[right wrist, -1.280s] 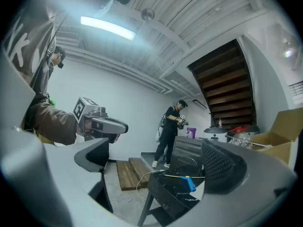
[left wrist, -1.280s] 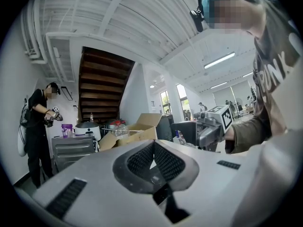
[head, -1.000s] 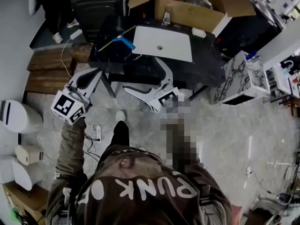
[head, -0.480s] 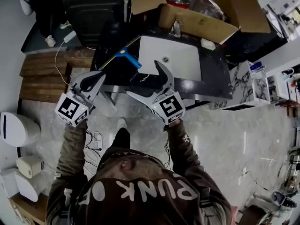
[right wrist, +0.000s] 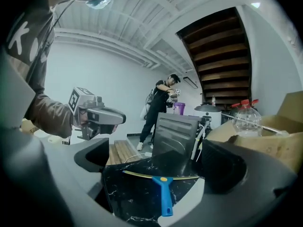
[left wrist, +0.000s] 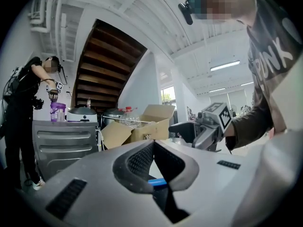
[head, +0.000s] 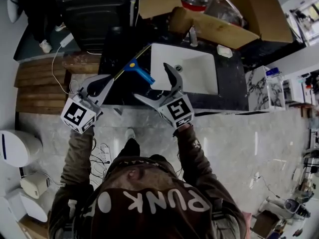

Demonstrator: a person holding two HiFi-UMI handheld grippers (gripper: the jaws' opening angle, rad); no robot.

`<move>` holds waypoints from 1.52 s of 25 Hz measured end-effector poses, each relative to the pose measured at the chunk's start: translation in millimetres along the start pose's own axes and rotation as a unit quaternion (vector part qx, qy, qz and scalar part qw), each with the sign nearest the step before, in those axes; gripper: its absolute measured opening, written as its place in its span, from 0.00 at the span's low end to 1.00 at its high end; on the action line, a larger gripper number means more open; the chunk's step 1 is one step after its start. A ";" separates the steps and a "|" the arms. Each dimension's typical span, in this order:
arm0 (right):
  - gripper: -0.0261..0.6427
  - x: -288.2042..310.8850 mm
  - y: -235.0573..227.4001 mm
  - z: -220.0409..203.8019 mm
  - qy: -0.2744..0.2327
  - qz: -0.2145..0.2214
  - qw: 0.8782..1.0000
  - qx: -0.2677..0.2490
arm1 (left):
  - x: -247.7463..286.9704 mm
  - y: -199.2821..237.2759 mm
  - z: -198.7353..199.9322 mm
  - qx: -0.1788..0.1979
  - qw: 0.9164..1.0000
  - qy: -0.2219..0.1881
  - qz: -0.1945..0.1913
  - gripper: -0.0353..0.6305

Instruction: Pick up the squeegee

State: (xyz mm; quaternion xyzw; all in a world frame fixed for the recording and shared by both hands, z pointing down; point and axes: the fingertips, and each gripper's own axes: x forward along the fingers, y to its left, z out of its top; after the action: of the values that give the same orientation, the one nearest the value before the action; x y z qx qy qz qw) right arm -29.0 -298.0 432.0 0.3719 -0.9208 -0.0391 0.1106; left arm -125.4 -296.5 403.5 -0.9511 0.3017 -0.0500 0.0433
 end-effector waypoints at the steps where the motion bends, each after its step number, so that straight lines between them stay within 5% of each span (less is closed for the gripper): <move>1: 0.93 6.0 -3.2 -4.5 0.008 -0.001 1.000 0.001 | 3.0 4.5 -2.5 -0.003 1.000 0.001 -0.003 0.06; 12: 0.92 64.4 -38.8 -79.8 0.069 0.005 0.997 0.025 | 34.5 24.3 -16.9 -0.010 1.000 0.009 -0.005 0.06; 26: 0.79 121.2 -52.8 -189.9 0.182 0.029 0.983 0.023 | 51.5 30.3 -34.4 -0.024 0.999 0.031 0.013 0.06; 38: 0.45 135.4 -56.7 -227.7 0.245 0.016 0.969 0.012 | 51.8 40.5 -42.8 -0.032 0.999 0.035 0.024 0.06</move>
State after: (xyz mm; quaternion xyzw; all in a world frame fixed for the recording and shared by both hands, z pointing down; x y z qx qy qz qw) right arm -32.3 -430.4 668.3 0.3570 -0.8716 0.0665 0.3292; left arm -111.5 -361.6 445.0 -0.9422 0.3271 -0.0722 0.0036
